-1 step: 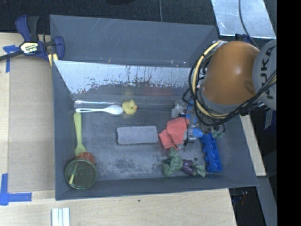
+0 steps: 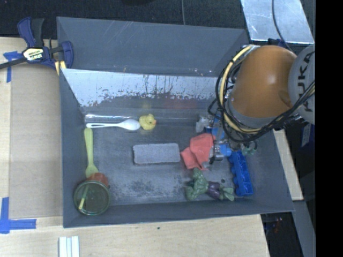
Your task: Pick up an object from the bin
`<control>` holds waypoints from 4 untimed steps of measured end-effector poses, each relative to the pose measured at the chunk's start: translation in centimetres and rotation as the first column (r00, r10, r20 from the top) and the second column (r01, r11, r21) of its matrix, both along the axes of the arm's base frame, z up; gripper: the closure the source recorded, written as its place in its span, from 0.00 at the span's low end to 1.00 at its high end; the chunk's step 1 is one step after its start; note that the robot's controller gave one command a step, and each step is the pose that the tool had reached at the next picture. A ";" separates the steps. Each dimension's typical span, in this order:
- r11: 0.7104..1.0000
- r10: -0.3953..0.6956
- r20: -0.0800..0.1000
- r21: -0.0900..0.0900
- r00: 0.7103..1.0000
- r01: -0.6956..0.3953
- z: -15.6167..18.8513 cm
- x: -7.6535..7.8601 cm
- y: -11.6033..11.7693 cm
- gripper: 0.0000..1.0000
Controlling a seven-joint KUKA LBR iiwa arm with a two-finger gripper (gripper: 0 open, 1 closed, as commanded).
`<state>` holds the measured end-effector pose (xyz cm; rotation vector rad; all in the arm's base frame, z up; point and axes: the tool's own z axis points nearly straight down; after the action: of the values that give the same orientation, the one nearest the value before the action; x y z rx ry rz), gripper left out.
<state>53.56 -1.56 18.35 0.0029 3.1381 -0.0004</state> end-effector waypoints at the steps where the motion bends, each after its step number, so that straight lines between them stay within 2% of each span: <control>1: 0.997 0.081 0.005 -0.001 0.997 -0.081 -5.0 -0.2 -1.5 0.00; 2: 0.998 -0.063 0.006 0.001 0.998 0.063 -7.6 0.2 -0.5 1.00; 3: 0.998 -0.063 0.006 0.001 0.998 0.063 -7.6 0.2 -0.5 1.00; 4: 0.998 -0.069 0.007 0.001 0.998 0.069 -5.6 -0.9 2.9 1.00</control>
Offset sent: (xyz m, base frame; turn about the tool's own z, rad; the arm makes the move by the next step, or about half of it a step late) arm 0.0017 -0.0049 -0.0759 0.0631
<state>52.69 1.36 12.78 0.1117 3.1294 0.0000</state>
